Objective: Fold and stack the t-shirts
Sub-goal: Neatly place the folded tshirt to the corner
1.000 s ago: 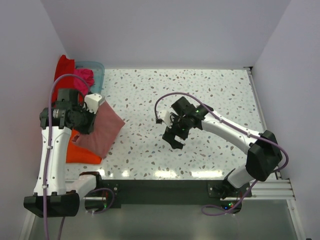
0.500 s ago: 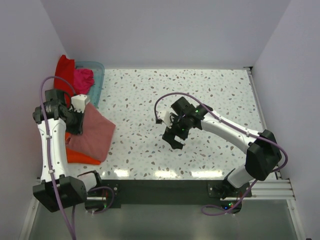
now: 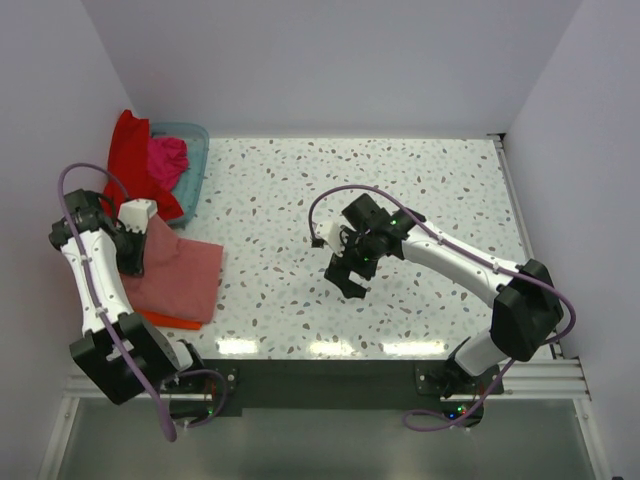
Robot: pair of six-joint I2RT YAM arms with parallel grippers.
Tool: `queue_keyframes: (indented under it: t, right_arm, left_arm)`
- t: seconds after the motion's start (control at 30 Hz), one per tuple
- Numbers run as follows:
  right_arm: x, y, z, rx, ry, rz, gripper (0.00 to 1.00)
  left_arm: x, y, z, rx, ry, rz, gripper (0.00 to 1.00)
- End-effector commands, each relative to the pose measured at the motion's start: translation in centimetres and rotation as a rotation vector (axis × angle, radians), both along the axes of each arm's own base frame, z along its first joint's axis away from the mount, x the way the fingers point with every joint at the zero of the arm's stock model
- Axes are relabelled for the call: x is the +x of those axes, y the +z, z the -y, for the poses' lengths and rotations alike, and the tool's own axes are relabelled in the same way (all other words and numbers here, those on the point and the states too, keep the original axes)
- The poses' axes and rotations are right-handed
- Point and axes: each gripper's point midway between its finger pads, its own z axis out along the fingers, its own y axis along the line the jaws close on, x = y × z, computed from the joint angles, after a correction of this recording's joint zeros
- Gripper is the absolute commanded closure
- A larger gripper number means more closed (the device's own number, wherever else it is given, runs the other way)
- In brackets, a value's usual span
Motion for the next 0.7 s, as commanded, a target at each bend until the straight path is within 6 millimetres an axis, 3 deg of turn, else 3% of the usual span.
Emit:
queue_keyframes:
  t: [0.0, 0.23, 0.33, 0.4, 0.47, 0.5, 0.57, 0.67]
  right_arm:
    - [0.4, 0.6, 0.0, 0.002, 0.001, 0.014, 0.01]
    - [0.0, 0.6, 0.1, -0.007, 0.015, -0.006, 0.01]
    - [-0.1, 0.7, 0.2, -0.017, 0.023, -0.016, 0.01]
    - [-0.1, 0.9, 0.4, -0.028, 0.025, -0.012, 0.01]
    - [0.1, 1.5, 0.5, -0.029, 0.02, 0.0, 0.01]
    - [0.1, 1.7, 0.5, -0.025, 0.017, 0.001, 0.01]
    - [0.5, 2.4, 0.6, -0.013, -0.006, 0.019, 0.01]
    - [1.7, 3.2, 0.9, 0.018, -0.068, 0.02, 0.01]
  left_arm:
    - [0.9, -1.0, -2.9, 0.091, -0.045, 0.039, 1.0]
    - [1.4, -3.8, -7.4, 0.197, -0.006, 0.046, 0.98]
    - [1.6, -4.7, -9.4, 0.239, 0.014, 0.049, 0.74]
    - [1.7, -4.1, -10.6, 0.267, 0.016, 0.066, 0.49]
    - [2.4, -2.2, -10.2, 0.26, -0.022, 0.119, 0.38]
    - [2.8, -1.5, -9.4, 0.234, -0.049, 0.152, 0.27]
    - [3.7, 1.3, -8.8, 0.252, -0.079, 0.233, 0.14]
    - [5.0, 3.3, -5.1, 0.178, -0.162, 0.268, 0.12]
